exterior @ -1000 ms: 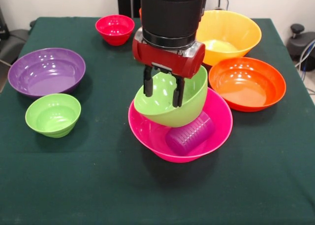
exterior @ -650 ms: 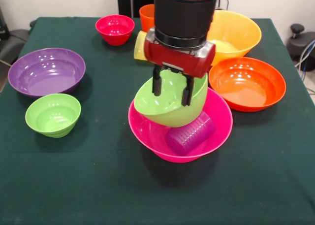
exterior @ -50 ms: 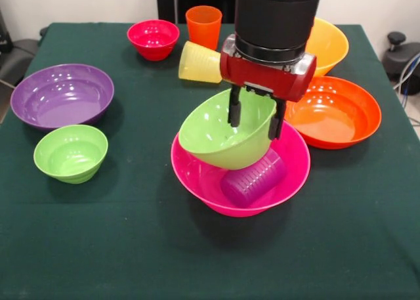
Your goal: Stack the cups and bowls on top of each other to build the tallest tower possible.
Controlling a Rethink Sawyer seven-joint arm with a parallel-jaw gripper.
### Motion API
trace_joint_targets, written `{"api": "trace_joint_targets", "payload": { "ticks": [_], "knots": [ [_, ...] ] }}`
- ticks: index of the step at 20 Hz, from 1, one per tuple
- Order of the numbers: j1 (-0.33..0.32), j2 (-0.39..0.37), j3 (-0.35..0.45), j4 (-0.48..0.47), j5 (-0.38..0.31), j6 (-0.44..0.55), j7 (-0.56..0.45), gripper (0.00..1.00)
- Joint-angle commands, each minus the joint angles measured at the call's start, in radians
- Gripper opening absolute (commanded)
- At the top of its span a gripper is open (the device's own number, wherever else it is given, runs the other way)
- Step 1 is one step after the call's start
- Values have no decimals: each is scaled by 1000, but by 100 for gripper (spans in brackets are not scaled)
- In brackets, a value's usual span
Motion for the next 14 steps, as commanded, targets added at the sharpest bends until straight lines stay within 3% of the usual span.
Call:
{"api": "trace_joint_targets", "payload": {
  "ticks": [1,11,12,14],
  "knots": [
    [21,25,11,46,2,-33,82,100],
    [51,35,-40,23,-17,-26,93,100],
    [54,36,-44,22,-14,-24,93,0],
    [52,37,-43,21,-9,-20,88,0]
  ]
}}
